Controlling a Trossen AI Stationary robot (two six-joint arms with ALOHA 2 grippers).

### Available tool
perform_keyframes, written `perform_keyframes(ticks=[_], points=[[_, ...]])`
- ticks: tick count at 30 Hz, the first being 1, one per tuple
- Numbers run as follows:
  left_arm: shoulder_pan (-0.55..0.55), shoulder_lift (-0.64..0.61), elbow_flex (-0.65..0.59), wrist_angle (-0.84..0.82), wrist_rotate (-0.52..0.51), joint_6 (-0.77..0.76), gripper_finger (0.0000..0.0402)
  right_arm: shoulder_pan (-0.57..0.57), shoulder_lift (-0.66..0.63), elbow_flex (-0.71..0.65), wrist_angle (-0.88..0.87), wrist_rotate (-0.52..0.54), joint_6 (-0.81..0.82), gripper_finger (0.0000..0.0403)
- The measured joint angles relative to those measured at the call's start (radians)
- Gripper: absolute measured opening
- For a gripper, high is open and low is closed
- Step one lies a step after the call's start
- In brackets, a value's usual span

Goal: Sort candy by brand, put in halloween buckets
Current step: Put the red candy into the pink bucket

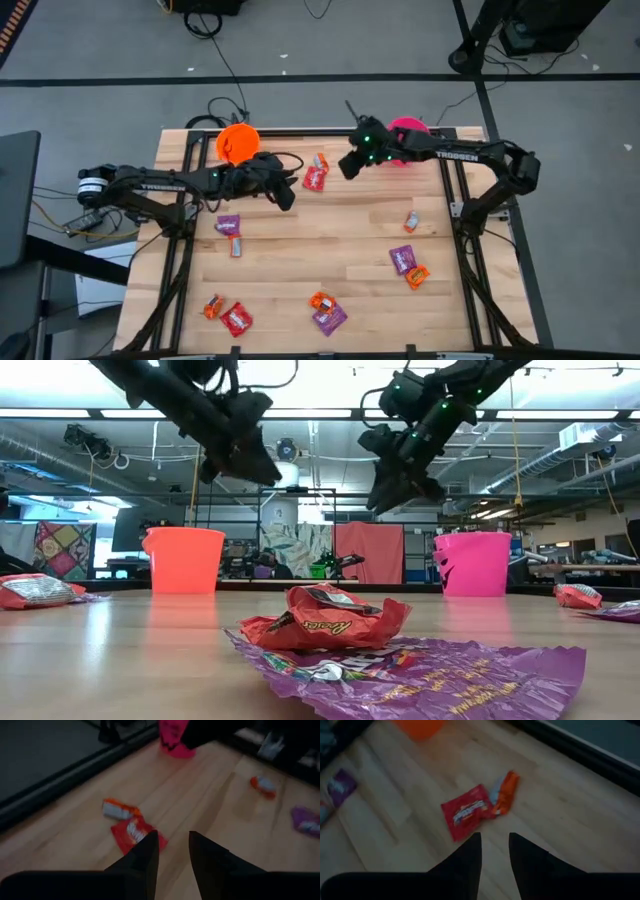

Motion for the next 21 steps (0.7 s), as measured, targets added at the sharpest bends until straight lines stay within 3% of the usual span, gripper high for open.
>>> perform_keyframes(ticks=[5,13,21], points=[[-0.005,0.052,0.0,-0.002,0.064,-0.101,0.0113,0.037,0.081,0.0,0.029,0.0,-0.035,0.0131],[-0.007,0.058,0.0,0.012,0.272,-0.317,0.0113,0.035,0.213,0.0,0.112,-0.08,-0.02,0.0168],[-0.008,0.057,0.0,0.124,0.376,-0.411,0.0113,0.006,0.356,0.031,0.209,-0.243,0.219,0.0187]])
